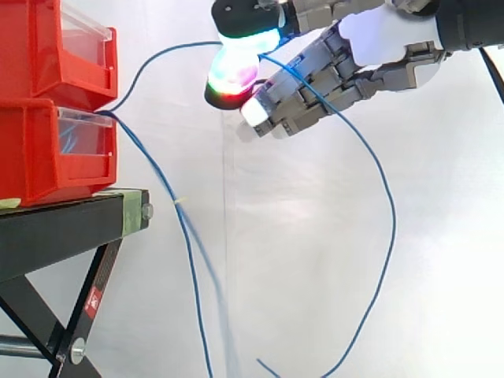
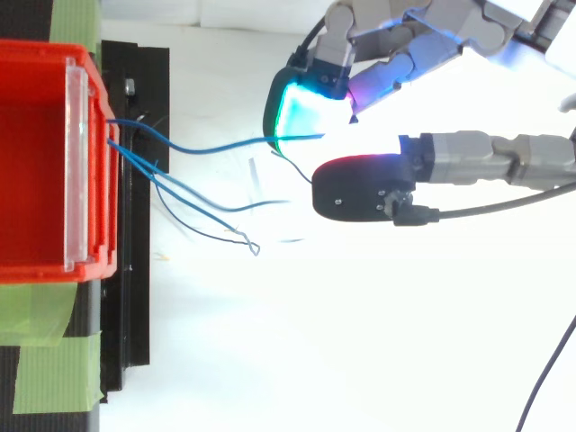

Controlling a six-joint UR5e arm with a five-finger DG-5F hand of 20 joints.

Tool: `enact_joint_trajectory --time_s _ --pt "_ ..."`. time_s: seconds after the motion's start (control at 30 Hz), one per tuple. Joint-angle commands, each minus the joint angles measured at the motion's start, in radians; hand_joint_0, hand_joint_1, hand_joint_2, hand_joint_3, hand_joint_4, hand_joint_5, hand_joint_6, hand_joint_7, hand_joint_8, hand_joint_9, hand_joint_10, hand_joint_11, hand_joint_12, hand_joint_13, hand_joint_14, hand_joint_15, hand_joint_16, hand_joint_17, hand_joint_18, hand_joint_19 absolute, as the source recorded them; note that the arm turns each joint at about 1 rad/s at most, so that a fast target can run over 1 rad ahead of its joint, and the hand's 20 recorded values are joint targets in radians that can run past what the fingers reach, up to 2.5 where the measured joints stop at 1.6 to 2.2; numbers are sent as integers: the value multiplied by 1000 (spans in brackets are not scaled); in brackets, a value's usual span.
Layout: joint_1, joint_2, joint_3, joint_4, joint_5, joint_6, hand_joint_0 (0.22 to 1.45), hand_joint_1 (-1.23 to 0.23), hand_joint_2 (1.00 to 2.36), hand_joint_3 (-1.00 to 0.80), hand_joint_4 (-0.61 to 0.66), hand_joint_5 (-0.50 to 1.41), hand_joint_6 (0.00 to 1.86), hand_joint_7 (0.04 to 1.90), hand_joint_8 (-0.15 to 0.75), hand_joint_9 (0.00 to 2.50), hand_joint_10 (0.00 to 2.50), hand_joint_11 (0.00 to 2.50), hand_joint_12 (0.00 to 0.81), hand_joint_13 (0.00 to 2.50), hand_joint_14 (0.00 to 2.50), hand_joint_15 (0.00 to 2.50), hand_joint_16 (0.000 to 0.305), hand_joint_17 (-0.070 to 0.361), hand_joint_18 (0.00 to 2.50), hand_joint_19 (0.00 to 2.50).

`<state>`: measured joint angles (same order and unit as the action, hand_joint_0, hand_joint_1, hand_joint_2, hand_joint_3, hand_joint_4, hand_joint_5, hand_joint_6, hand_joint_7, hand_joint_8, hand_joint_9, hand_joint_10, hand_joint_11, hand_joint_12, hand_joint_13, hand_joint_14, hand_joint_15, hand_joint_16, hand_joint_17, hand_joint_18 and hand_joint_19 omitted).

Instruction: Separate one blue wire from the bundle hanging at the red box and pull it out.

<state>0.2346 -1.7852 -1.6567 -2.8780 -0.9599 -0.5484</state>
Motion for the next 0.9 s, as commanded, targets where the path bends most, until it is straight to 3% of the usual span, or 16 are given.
enact_joint_trajectory --time_s 0.0,0.2,0.5,0.87 --pt "9 0 0 -14 3 2 605 -755 1025 -41 127 -170 794 1092 300 664 11 441 355 219 5 163 49 109 155 217" --pt "34 0 0 -63 3 22 603 -743 1023 -43 124 -177 810 1060 284 526 9 388 341 114 4 145 48 109 51 218" --pt "65 0 0 -132 0 74 602 -743 1023 -45 130 -176 809 1059 288 529 10 409 342 103 4 145 49 110 30 216" --pt "68 0 0 -139 0 71 605 -744 1023 -65 132 -177 808 1063 289 529 10 418 344 102 5 151 50 112 28 209"
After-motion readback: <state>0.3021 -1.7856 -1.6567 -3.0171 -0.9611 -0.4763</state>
